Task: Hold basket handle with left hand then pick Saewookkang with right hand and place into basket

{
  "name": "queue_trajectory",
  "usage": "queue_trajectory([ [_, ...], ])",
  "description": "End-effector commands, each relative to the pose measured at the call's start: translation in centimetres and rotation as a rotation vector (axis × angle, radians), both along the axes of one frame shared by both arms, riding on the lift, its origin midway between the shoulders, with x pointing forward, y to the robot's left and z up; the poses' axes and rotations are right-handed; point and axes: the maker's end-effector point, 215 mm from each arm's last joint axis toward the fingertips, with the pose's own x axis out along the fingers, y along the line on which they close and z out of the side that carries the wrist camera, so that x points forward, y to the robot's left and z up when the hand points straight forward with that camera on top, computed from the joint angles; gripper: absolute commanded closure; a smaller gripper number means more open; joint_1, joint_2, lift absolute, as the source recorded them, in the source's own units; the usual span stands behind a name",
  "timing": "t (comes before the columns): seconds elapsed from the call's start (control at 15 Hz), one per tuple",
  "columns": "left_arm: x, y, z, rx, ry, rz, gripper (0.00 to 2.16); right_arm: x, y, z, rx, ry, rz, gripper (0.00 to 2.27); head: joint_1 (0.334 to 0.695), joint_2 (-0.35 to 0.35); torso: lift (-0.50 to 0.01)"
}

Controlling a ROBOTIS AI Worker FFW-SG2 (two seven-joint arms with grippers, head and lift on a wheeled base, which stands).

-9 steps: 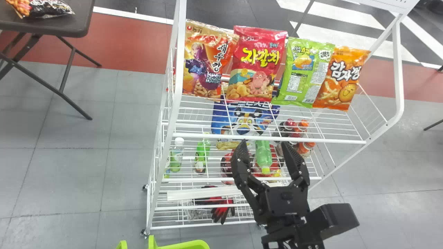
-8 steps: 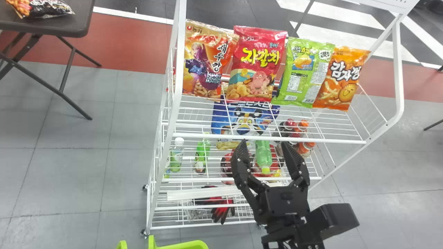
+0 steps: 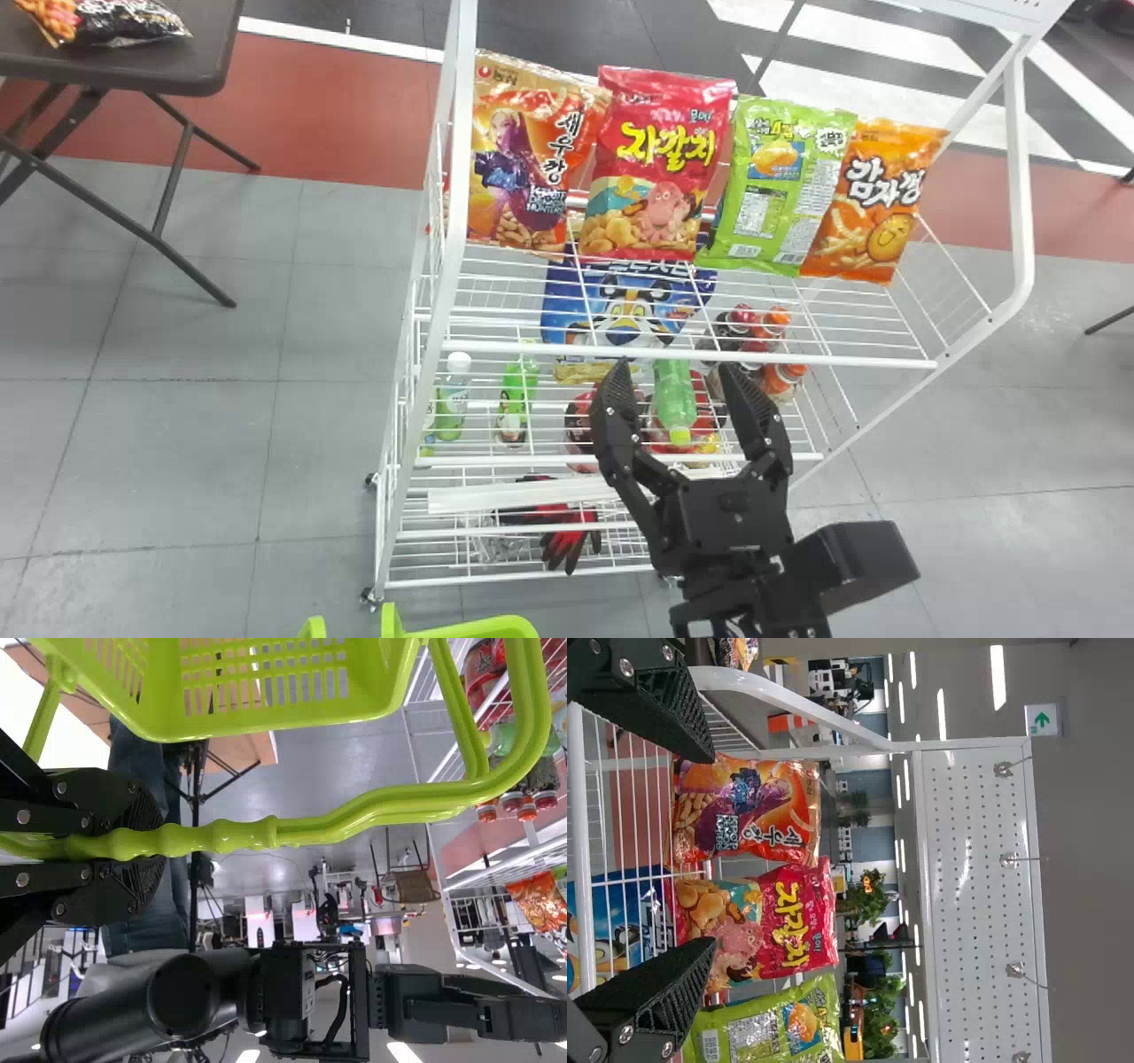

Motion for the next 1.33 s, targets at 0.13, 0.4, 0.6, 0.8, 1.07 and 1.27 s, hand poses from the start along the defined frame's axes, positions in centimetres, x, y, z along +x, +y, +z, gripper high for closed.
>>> queue_trajectory([
  [0.13, -0.3, 0.0, 0.0, -0.003, 0.006, -0.001, 1.82, 2.2, 0.2, -1.1, -0.027, 0.043, 0.002, 0.08, 0.695, -0.350, -0.019],
  [0.4, -0.6, -0.1, 0.1, -0.015, 0.006, 0.006, 1.82, 8.3, 1.1, -2.6, -0.081, 0.093, 0.007, 0.09, 0.695, -0.350, -0.019],
  [0.6, -0.9, 0.1, -0.3, 0.005, 0.013, 0.006, 1.82, 13.2, 1.8, -4.0, -0.109, 0.138, 0.009, 0.09, 0.695, -0.350, -0.019],
  [0.8, -1.0, 0.4, -0.4, 0.024, 0.007, 0.008, 1.82, 17.3, 1.6, -4.6, -0.121, 0.161, 0.003, 0.09, 0.695, -0.350, -0.019],
  [1.07, -0.9, 0.6, -0.5, 0.030, 0.006, 0.012, 1.82, 21.7, 1.4, -5.0, -0.116, 0.202, -0.002, 0.09, 0.695, -0.350, -0.019],
  [1.27, -0.7, 0.7, -0.7, 0.039, 0.002, 0.014, 1.82, 24.1, 2.5, -4.7, -0.096, 0.202, 0.027, 0.09, 0.695, -0.350, -0.019],
])
